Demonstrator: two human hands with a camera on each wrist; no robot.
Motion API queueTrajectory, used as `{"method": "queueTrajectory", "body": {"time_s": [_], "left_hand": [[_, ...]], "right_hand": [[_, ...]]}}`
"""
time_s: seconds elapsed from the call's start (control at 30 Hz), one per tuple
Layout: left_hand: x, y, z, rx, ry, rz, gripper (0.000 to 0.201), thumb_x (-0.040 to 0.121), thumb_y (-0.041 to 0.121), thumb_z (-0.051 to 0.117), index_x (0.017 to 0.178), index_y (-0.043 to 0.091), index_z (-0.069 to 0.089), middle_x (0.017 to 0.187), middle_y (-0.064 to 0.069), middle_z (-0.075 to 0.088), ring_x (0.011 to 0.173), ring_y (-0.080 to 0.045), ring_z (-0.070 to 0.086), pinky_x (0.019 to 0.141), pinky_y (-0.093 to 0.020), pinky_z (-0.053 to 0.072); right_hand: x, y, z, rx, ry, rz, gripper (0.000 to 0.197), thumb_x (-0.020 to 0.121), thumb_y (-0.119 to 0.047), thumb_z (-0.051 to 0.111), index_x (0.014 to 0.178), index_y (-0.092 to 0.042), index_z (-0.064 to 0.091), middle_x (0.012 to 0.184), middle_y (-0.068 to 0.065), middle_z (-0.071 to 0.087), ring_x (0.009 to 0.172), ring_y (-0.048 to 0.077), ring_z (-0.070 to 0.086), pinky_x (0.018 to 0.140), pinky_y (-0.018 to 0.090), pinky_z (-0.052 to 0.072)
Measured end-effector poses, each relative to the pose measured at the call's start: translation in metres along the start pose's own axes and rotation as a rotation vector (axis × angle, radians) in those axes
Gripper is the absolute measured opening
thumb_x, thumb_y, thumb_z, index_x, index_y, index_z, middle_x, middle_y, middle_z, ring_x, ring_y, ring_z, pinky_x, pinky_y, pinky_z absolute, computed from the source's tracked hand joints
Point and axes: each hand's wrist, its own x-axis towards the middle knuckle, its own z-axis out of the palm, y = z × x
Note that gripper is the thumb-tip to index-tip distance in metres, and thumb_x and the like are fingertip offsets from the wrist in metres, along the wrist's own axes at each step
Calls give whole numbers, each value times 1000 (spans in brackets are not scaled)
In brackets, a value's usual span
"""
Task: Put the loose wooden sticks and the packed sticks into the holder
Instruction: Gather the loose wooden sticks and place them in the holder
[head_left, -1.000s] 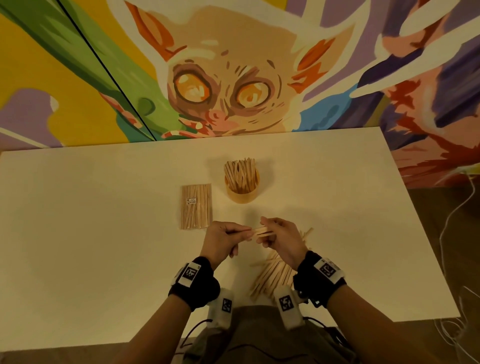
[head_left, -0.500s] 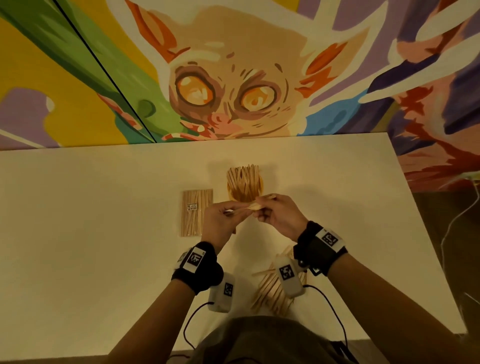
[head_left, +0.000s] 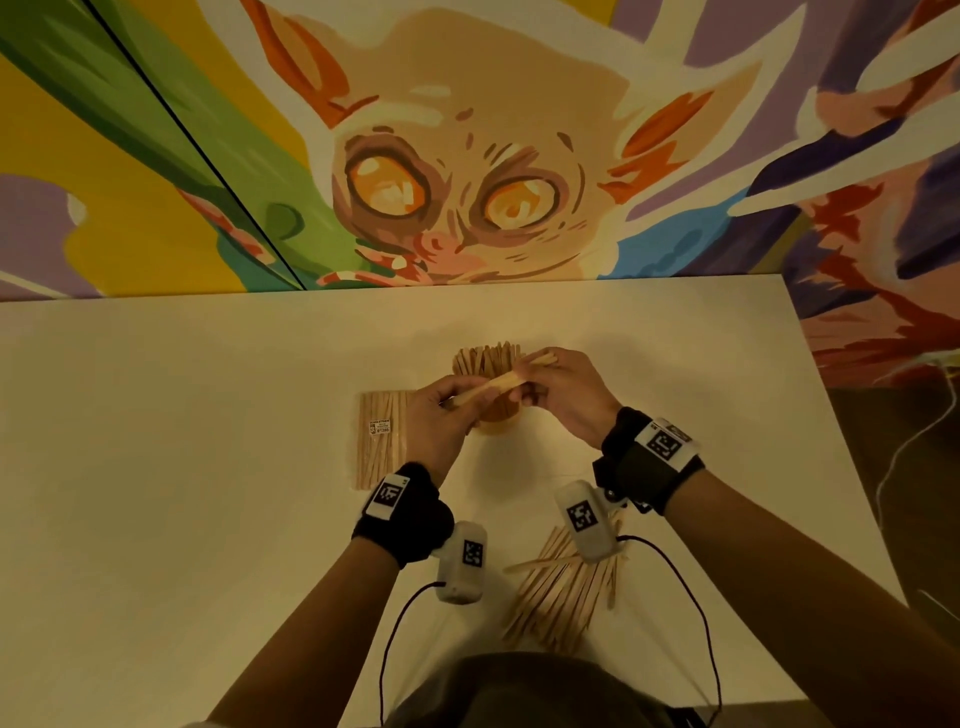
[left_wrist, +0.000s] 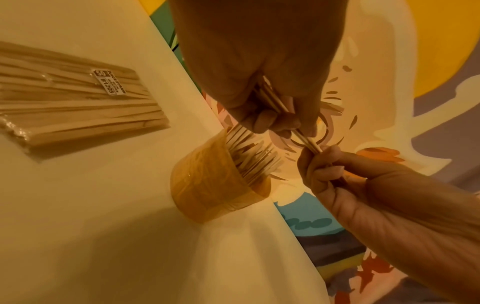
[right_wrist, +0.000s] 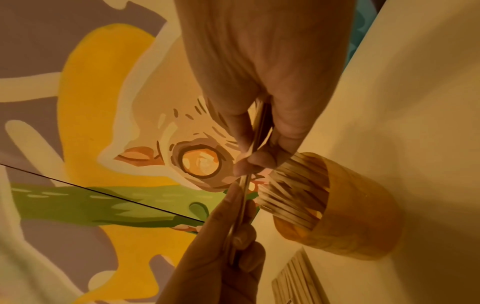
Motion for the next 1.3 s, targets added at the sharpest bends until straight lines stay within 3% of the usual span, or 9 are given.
{"method": "queueTrajectory", "body": {"time_s": [0.27, 0.4, 0.53, 0.63, 0.8, 0.9, 1.07, 1.2, 1.3], "left_hand": [[0, -7, -7, -161, 20, -123, 18, 87, 19, 71, 102, 7, 73, 85, -10, 74, 76, -20, 70, 63, -29, 56], [0, -21, -13, 196, 66, -17, 9, 87, 22, 70, 94, 18, 74, 89, 7, 73, 69, -14, 66, 60, -28, 53], [-3, -30, -15, 617, -41, 164, 10, 85, 26, 72, 94, 23, 74, 88, 10, 64, 67, -7, 58, 63, -25, 49], [-3, -34, -16, 658, -55, 168, 10, 85, 26, 72, 95, 23, 75, 86, 9, 64, 67, -7, 59, 64, -29, 53], [-2, -33, -14, 668, -56, 170, 10, 85, 22, 72, 94, 22, 74, 88, 9, 66, 67, -9, 61, 65, -32, 54], [-2, -32, -14, 656, -64, 180, 10, 85, 21, 72, 95, 21, 74, 89, 7, 67, 67, -11, 62, 66, -34, 55], [-8, -31, -16, 620, -49, 213, 10, 86, 21, 71, 95, 24, 73, 91, 10, 68, 69, -7, 61, 64, -27, 54], [-23, -30, -21, 564, 7, 256, 9, 88, 17, 70, 95, 21, 72, 90, 15, 64, 70, 2, 58, 61, -8, 44], [-37, -36, -23, 569, -23, 240, 5, 89, 16, 68, 90, 20, 71, 87, 18, 62, 77, 4, 57, 63, -8, 44]], "right_hand": [[10, -22, -15, -227, 16, -113, 6, 93, 6, 56, 90, 3, 60, 73, 22, 62, 59, 28, 61, 53, 28, 48], [20, -34, -24, -598, 60, -187, 2, 92, 1, 59, 92, 2, 61, 68, 18, 66, 56, 26, 64, 54, 27, 49], [19, -31, -12, -965, -61, -223, 5, 93, -4, 57, 92, -4, 62, 68, 4, 63, 58, 16, 62, 53, 17, 47], [22, -19, -2, -1181, -237, -248, 10, 93, -4, 55, 89, -13, 57, 82, 7, 61, 74, 23, 58, 65, 29, 47], [22, 5, 6, -1428, -365, -217, 9, 94, -7, 49, 93, -8, 58, 92, 6, 56, 84, 22, 51, 71, 32, 39], [21, 6, 6, -1442, -350, -219, 10, 92, -9, 52, 96, -7, 60, 98, 9, 60, 89, 27, 55, 77, 39, 44], [21, -9, -2, -1416, -217, -351, 22, 91, -15, 60, 112, -10, 56, 110, 9, 58, 96, 26, 57, 78, 33, 43], [14, -22, -17, -1315, -89, -459, 40, 89, -19, 65, 126, -12, 53, 121, 8, 51, 79, 19, 56, 80, 37, 49], [3, -28, -32, -1208, -19, -504, 42, 90, -26, 67, 128, -14, 53, 124, 4, 49, 76, 19, 63, 78, 32, 49]]}}
